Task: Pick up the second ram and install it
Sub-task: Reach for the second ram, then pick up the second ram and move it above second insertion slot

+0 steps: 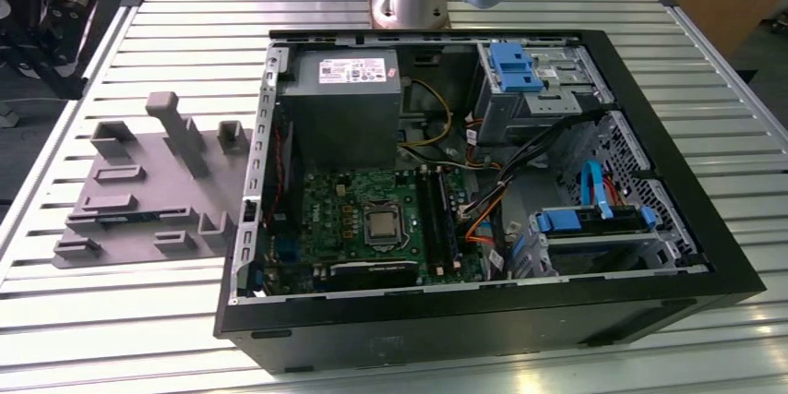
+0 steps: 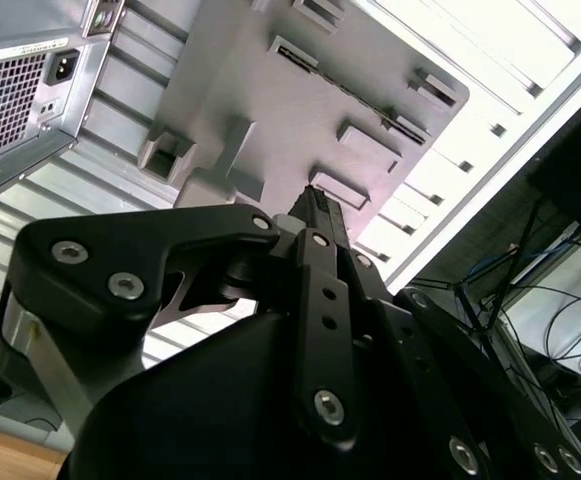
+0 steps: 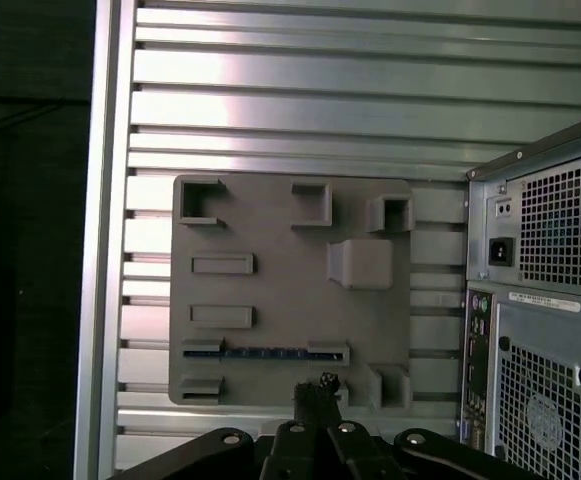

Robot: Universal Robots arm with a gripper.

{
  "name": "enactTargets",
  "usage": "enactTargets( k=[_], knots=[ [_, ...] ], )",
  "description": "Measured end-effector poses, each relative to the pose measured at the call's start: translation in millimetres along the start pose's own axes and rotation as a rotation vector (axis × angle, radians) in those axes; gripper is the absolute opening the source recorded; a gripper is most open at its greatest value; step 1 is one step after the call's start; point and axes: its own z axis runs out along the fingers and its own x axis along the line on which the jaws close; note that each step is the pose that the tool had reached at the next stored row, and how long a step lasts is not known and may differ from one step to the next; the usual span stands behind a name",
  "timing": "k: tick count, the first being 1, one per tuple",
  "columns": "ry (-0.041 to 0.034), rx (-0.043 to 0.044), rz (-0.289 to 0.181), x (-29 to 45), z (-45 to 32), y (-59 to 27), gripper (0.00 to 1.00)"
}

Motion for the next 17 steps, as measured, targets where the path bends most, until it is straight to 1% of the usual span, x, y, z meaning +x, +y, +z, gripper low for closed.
enactTargets(
  k=[14, 17],
  knots=[
    [0.0, 0.0, -0.001, 0.0, 0.0, -0.1, 0.11],
    [0.0009, -0.0007, -0.027, 0.0, 0.0, -0.2, 0.11]
  ],
)
